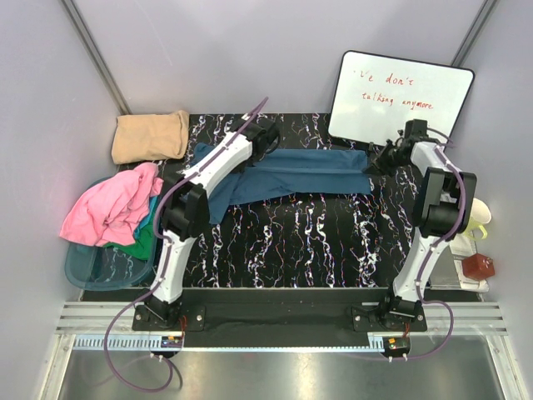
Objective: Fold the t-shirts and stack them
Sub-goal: Fold the other side of the tshirt into a rectangle
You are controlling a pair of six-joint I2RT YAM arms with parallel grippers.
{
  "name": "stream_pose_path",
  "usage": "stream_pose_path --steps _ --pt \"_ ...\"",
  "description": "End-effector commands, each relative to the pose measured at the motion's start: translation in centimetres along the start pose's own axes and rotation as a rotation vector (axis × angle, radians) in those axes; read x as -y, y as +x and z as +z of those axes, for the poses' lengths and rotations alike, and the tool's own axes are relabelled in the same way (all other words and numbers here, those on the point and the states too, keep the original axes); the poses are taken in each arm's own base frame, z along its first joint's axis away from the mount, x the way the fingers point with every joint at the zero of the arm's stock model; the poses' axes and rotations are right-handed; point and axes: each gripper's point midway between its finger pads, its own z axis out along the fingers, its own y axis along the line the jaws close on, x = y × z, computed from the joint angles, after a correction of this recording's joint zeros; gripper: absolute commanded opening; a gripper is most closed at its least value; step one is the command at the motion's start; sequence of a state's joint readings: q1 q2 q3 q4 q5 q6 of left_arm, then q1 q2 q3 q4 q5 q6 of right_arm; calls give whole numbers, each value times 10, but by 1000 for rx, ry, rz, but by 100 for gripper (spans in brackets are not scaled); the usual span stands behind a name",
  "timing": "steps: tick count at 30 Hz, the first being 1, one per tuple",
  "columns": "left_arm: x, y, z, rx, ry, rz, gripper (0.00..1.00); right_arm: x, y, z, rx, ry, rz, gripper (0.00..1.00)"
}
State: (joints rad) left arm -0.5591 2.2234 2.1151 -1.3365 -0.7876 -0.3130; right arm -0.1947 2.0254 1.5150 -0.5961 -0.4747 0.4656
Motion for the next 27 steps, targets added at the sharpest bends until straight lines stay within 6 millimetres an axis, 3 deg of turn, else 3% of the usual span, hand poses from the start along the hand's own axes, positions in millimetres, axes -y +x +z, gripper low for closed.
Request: stream_pose_path --steps 1,2,3,4,5,10,11,12,14,15,18,22,27 --pt "-32 16 9 -78 -173 145 0 -16 -7 25 -26 -40 -59 1" --pt "-31 18 11 -86 -178 138 6 -13 -7 36 -46 -35 -53 1" --pt "-31 20 12 -92 -187 138 21 -13 -6 42 -54 -32 -52 2" --pt "-33 21 12 -92 -201 134 70 -15 -2 48 -66 -28 -64 2" --pt "-33 24 13 -97 -210 126 99 -12 -2 57 -77 -17 -64 5" --pt "-51 27 5 -78 -213 40 99 -2 -2 74 -88 55 -46 10" --pt "-53 28 4 -76 -210 29 99 -1 -5 72 -76 65 -45 18" --pt "-55 28 2 -69 -200 11 99 1 -9 70 -55 86 -46 35" --pt "-53 30 -3 -46 -140 -14 99 -4 -13 60 -25 93 -58 50" --pt "-52 32 -3 -44 -116 -18 99 -4 -15 56 -10 101 -65 66" --pt "-45 43 -4 -46 -44 -33 99 -16 -16 35 22 84 -99 78" --pt "-28 53 -3 -57 108 -58 99 -32 -13 7 54 45 -129 80" --pt "-1 54 6 -50 303 -95 99 -48 -5 -4 38 -18 -144 80"
